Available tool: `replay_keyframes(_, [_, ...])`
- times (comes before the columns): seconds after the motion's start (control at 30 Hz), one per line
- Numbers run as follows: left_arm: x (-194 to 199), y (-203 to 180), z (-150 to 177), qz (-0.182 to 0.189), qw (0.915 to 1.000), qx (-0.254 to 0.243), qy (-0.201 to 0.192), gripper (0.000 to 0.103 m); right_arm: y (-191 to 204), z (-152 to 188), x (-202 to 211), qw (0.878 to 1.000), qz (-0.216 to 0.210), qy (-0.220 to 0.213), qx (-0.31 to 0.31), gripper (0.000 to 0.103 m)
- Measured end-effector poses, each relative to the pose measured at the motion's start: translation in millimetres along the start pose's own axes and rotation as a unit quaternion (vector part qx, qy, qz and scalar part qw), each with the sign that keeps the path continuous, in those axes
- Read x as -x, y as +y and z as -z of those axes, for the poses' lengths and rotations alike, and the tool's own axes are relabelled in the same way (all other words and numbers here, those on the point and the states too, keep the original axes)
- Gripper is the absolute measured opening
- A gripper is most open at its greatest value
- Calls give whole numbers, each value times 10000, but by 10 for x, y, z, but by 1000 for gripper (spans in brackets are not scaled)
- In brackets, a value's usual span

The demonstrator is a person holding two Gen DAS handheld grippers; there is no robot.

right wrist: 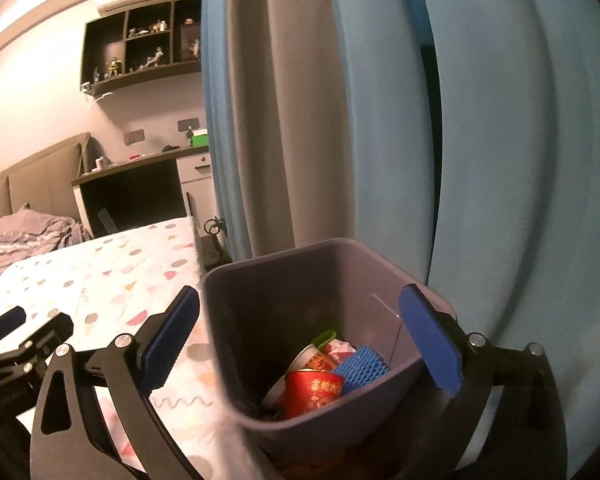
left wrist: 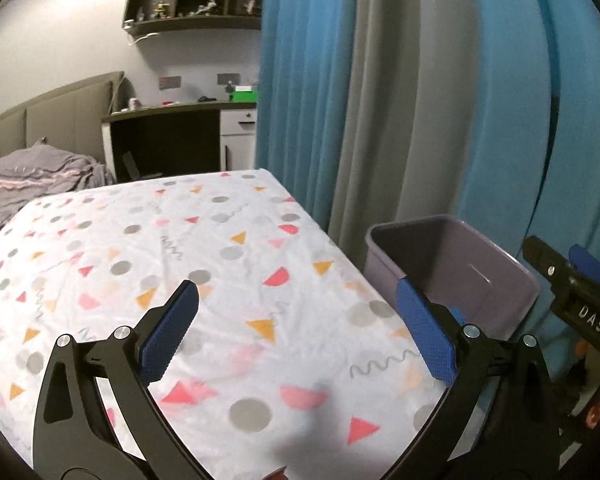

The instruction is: Collect trash

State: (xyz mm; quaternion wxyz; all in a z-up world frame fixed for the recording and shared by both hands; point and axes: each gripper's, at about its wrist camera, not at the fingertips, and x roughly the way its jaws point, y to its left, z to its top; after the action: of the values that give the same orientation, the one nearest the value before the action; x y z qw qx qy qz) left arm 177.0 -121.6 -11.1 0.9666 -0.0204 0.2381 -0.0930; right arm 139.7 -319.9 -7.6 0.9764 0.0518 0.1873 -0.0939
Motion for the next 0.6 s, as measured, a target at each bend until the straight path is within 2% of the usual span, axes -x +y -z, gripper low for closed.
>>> replay_keyframes(0.4, [696,370,200,-206,9998,-25,-45,97,512,173,581,9998,-31,41,184,97])
replay_keyframes(0.6, [1054,574,287,-327,9992,75,-203,97,716,260,901,9997,-74,-4,231,97])
